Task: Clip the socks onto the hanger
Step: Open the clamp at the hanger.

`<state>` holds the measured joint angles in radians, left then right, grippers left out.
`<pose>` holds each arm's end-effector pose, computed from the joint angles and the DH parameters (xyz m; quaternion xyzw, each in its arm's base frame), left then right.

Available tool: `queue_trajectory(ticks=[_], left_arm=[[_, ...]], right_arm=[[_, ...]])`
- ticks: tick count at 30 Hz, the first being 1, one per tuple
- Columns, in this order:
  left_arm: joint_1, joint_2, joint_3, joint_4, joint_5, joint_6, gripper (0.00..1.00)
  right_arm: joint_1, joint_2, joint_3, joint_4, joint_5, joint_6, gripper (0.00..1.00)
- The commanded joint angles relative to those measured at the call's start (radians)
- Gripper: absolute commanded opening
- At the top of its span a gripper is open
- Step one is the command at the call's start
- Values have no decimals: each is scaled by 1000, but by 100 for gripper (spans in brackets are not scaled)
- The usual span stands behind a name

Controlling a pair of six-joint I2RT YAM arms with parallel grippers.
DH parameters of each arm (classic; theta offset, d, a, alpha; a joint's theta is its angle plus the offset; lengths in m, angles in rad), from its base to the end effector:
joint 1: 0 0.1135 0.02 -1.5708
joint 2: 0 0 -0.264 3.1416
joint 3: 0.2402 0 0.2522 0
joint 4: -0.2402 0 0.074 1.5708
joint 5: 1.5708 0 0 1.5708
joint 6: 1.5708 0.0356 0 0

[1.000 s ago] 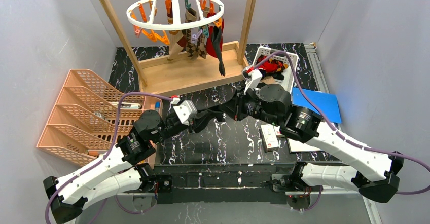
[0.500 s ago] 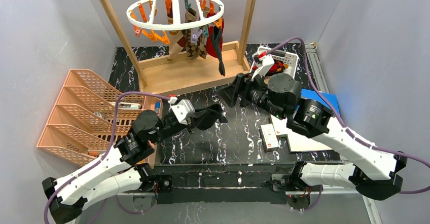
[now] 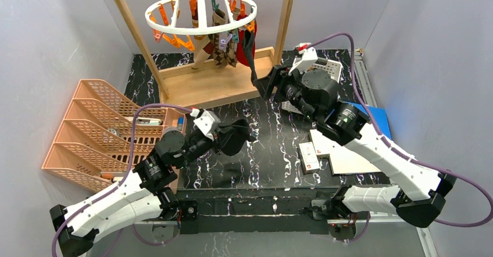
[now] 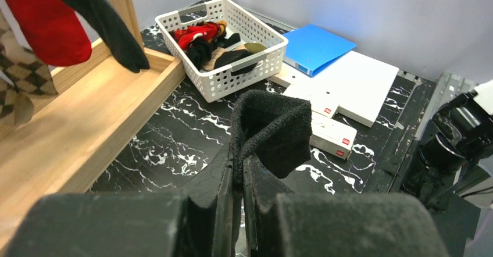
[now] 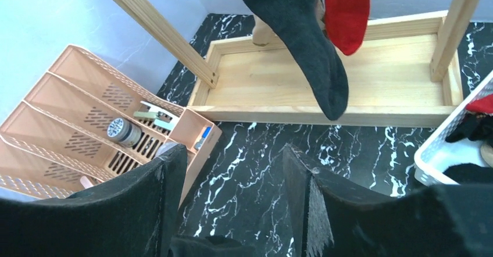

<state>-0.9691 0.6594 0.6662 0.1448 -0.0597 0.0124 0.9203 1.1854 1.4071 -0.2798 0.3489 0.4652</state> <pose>0.0947 -0.1341 0.3534 0.2870 0.5850 -0.3318 0.6821 0.1634 0.1946 0.4643 -0.0455 0.7247 0.3345 0.6007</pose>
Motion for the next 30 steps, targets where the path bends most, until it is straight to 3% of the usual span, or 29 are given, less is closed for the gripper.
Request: queue_trajectory(ticks=[1, 4, 9, 14, 23, 26, 30], left_arm=[[-3, 5, 10, 14, -116, -104, 0], [-3, 9, 33, -1, -123, -95, 0], [-3, 37, 77, -57, -131, -46, 0], [-3, 67, 73, -25, -152, -23, 0], [-3, 71, -25, 138, -192, 42, 0], [-3, 48, -46, 147, -194, 51, 0], [-3, -14, -93, 164, -186, 26, 0]], right_arm=[[-31, -78, -42, 159, 7, -40, 69], [-81, -50, 12, 101, -64, -48, 70], [-194, -3, 50, 145, -265, -5, 70], [-258, 75, 121, 216, -293, -36, 70], [-386, 279, 246, 354, -403, 64, 64], [-397, 332, 335, 357, -419, 142, 68], [-403, 407, 417, 360, -414, 376, 71]])
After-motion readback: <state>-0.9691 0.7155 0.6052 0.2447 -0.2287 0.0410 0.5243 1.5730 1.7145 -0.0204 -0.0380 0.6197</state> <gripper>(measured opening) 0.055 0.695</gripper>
